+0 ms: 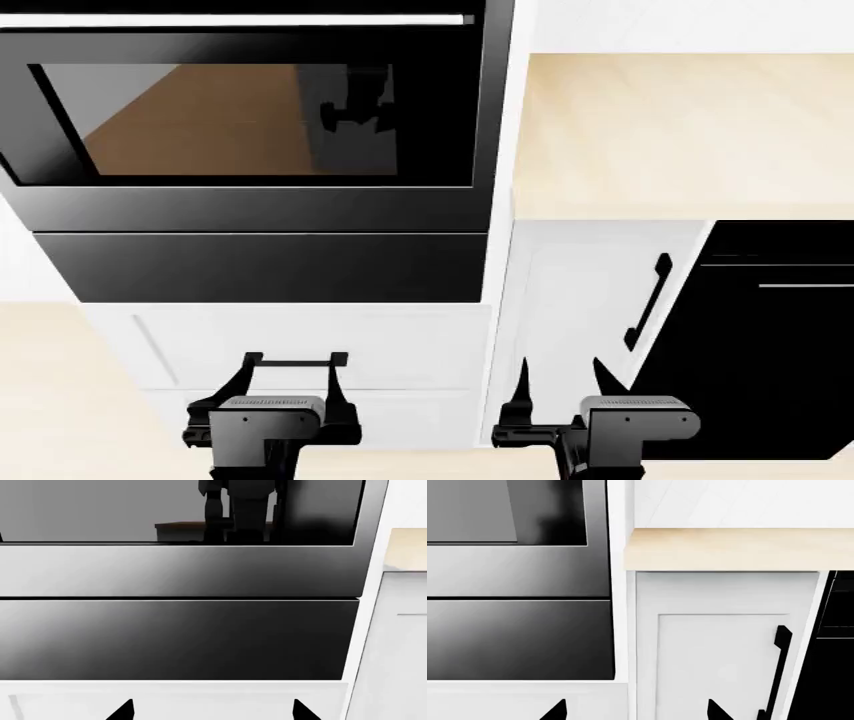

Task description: Preheat the oven by turning the temperature knob.

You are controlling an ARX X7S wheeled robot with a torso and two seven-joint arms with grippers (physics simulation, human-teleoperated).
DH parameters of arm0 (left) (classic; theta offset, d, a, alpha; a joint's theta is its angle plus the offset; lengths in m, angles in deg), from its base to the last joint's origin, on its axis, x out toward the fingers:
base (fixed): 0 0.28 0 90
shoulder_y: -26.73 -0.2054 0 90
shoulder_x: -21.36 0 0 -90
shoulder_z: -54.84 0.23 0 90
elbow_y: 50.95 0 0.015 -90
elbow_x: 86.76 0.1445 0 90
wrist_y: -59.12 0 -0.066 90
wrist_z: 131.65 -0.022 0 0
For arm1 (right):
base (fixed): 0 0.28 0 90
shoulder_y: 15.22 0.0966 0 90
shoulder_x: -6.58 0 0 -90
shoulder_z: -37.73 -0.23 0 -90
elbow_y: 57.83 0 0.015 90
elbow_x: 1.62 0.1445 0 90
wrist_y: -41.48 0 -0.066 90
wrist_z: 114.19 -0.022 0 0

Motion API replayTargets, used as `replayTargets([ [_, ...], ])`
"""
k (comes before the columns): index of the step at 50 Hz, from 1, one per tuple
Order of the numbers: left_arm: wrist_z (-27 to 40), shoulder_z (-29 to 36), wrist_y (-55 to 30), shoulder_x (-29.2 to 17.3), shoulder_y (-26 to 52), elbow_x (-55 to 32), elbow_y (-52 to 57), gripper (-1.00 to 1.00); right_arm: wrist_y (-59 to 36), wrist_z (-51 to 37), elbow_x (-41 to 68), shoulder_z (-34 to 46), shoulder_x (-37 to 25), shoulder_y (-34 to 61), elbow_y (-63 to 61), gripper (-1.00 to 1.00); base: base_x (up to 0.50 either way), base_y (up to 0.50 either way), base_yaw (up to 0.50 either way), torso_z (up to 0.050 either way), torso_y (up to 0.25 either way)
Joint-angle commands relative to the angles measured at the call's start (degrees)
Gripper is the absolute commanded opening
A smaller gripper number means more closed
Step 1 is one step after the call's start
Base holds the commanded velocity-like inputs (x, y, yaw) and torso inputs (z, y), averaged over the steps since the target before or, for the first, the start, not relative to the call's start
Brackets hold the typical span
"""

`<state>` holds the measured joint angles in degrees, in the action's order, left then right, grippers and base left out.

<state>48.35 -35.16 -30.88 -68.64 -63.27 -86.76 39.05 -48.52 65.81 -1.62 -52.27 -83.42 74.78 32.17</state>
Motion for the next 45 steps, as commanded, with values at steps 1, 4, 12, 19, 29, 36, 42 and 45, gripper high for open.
replayTargets([
  [1,1.2,1.2,0.1,-0.8,0.2,-0.7,-0.4,1.00,-0.1,-1.5,0.6,1.1,-0.9,-0.1,-0.5,1.00,0.00,0.00,0.00,0.000,0.000],
  [4,1.9,2.0,0.2,-1.6,-0.2,-1.5,0.3,1.00,0.3,-2.9,0.5,2.1,-1.6,-0.6,-1.2,1.00,0.00,0.00,0.00,0.000,0.000],
  [12,3.1,3.6,1.7,-2.9,-1.3,-2.0,1.0,1.00,0.9,-5.3,-0.4,3.8,-2.8,-0.6,-1.9,1.00,0.00,0.00,0.00,0.000,0.000],
  [19,5.0,3.9,3.5,-3.6,-0.7,-1.8,2.4,1.00,3.7,-10.3,-8.0,5.9,-4.5,-1.0,-3.7,1.00,0.00,0.00,0.00,0.000,0.000],
  [29,7.7,1.8,-1.2,-6.0,2.9,-1.7,31.7,1.00,-13.3,-7.9,-17.6,4.9,-5.2,-0.3,-42.4,1.00,0.00,0.00,0.00,0.000,0.000],
  [36,9.3,-0.1,-9.4,-6.6,9.6,-4.8,44.1,1.00,-27.0,-0.1,-21.9,6.9,-3.6,6.1,-59.8,1.00,0.00,0.00,0.00,0.000,0.000],
  [42,10.4,-2.2,-13.1,-7.0,14.4,-8.3,46.4,1.00,-25.6,4.4,-25.6,6.5,-0.4,7.5,-59.9,1.00,0.00,0.00,0.00,0.000,0.000],
  [45,10.7,-2.5,-14.2,-7.3,16.5,-9.5,47.0,1.00,-25.6,5.0,-27.0,6.8,-0.8,9.1,-59.9,1.00,0.00,0.00,0.00,0.000,0.000],
])
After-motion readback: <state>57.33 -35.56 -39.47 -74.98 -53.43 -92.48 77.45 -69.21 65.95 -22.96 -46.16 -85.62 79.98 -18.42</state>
